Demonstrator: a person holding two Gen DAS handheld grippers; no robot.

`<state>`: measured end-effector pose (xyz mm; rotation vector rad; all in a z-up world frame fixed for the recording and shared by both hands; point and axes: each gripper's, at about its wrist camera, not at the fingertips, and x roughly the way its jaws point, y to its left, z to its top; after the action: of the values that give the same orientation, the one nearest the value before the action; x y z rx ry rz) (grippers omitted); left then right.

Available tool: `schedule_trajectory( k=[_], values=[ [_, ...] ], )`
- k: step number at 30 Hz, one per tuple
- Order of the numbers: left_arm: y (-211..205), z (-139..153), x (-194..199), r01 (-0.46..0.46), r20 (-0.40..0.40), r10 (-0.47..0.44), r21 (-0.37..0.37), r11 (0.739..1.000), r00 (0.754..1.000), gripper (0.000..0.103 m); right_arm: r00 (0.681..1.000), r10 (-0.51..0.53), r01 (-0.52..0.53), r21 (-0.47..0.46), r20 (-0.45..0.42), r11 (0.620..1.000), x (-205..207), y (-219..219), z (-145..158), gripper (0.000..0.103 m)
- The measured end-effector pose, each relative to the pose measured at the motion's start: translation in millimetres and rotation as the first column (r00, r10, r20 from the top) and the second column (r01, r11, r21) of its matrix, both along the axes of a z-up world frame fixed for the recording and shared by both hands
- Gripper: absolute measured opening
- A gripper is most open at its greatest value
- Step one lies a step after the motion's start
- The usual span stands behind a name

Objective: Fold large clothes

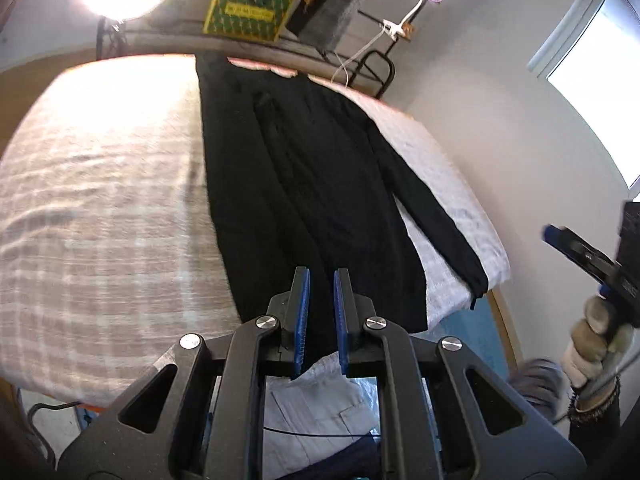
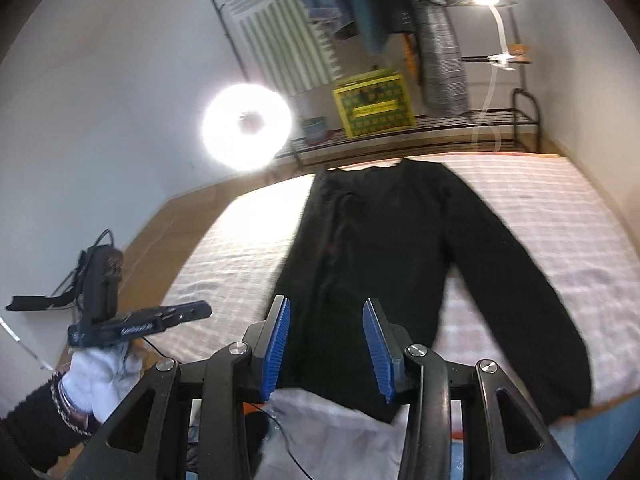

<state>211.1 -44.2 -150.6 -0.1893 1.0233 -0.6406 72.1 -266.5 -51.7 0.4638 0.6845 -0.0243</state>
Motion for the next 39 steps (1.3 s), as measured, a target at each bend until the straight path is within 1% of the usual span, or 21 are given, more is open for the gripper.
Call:
schedule_trajectory(
  k=[2, 3, 4, 6, 9, 11, 13, 15, 18, 22, 25, 27, 28, 29, 31, 32, 34, 35, 36, 37, 39],
  values=[
    [-3, -12, 5, -0.027, -0.054, 0.028, 0.003, 1.000, 0.998, 0.009, 0.999, -0.030, 0.029, -0.049, -0.016, 0.998, -13, -4, 4, 0.058],
    [-2, -17, 7, -0.048, -0.086, 0.048, -0.003, 0.999, 0.995, 0.009, 0.999, -0.049, 0.048, -0.080, -0.011, 0.996, -20, -7, 6, 0.071],
    [1, -25, 9, -0.077, -0.127, 0.075, -0.011, 0.997, 0.989, 0.009, 0.998, -0.062, 0.062, -0.097, -0.001, 0.993, -24, -10, 8, 0.074],
    [5, -35, 7, -0.109, -0.155, 0.108, 0.003, 0.994, 0.982, 0.009, 0.997, -0.076, 0.077, -0.090, 0.006, 0.993, -32, -19, 5, 0.074],
    [9, -51, 1, -0.126, -0.175, 0.133, 0.049, 0.991, 0.975, 0.009, 0.998, -0.056, 0.055, -0.061, -0.016, 0.997, -32, -29, -6, 0.074],
    [12, -63, 0, -0.143, -0.205, 0.153, 0.062, 0.988, 0.967, 0.009, 0.998, -0.047, 0.045, -0.057, -0.033, 0.997, -29, -36, -19, 0.073],
    [13, -75, 1, -0.166, -0.229, 0.178, 0.070, 0.984, 0.957, 0.010, 0.998, -0.030, 0.030, -0.011, -0.059, 1.000, -24, -45, -40, 0.069],
    [16, -87, 3, -0.199, -0.254, 0.209, 0.065, 0.978, 0.944, 0.021, 0.995, -0.001, 0.006, 0.051, -0.104, 0.999, -15, -51, -68, 0.066],
    [24, -100, 3, -0.245, -0.277, 0.244, 0.030, 0.969, 0.929, 0.029, 0.982, 0.023, -0.003, 0.107, -0.186, 0.994, 0, -56, -108, 0.063],
    [25, -119, 4, -0.247, -0.327, 0.234, 0.002, 0.969, 0.916, 0.029, 0.961, 0.072, -0.005, 0.244, -0.266, 0.970, 14, -62, -154, 0.063],
    [25, -123, 5, -0.256, -0.347, 0.230, -0.031, 0.966, 0.909, 0.029, 0.949, 0.083, -0.002, 0.255, -0.305, 0.967, 19, -60, -175, 0.063],
    [21, -124, 8, -0.232, -0.359, 0.201, -0.045, 0.972, 0.911, 0.029, 0.944, 0.095, -0.001, 0.284, -0.317, 0.959, 20, -58, -185, 0.063],
    [20, -124, 9, -0.231, -0.354, 0.202, -0.041, 0.972, 0.913, 0.026, 0.941, 0.102, -0.004, 0.292, -0.322, 0.956, 21, -56, -187, 0.063],
    [19, -124, 10, -0.227, -0.350, 0.203, -0.029, 0.974, 0.914, 0.018, 0.939, 0.107, -0.007, 0.293, -0.327, 0.956, 23, -55, -190, 0.062],
    [16, -121, 9, -0.227, -0.331, 0.211, -0.009, 0.974, 0.920, 0.014, 0.942, 0.105, -0.016, 0.270, -0.319, 0.963, 24, -50, -189, 0.062],
    [13, -119, 8, -0.220, -0.314, 0.209, 0.002, 0.976, 0.926, 0.011, 0.941, 0.111, -0.024, 0.267, -0.318, 0.964, 28, -49, -189, 0.060],
    [6, -111, 5, -0.202, -0.274, 0.199, 0.017, 0.979, 0.941, 0.010, 0.940, 0.131, -0.034, 0.294, -0.316, 0.955, 31, -48, -192, 0.035],
    [5, -108, 2, -0.194, -0.255, 0.194, 0.024, 0.981, 0.947, 0.009, 0.938, 0.143, -0.039, 0.311, -0.316, 0.950, 34, -47, -194, 0.033],
    [4, -104, 1, -0.188, -0.240, 0.189, 0.028, 0.982, 0.952, 0.009, 0.940, 0.140, -0.041, 0.306, -0.311, 0.951, 34, -46, -194, 0.023],
    [2, -100, 0, -0.184, -0.233, 0.185, 0.027, 0.983, 0.955, 0.009, 0.936, 0.161, -0.056, 0.319, -0.312, 0.946, 36, -45, -194, 0.001],
    [5, -89, -3, -0.186, -0.216, 0.185, 0.017, 0.982, 0.959, 0.008, 0.932, 0.161, -0.048, 0.330, -0.323, 0.943, 37, -47, -193, 0.000]
  ],
)
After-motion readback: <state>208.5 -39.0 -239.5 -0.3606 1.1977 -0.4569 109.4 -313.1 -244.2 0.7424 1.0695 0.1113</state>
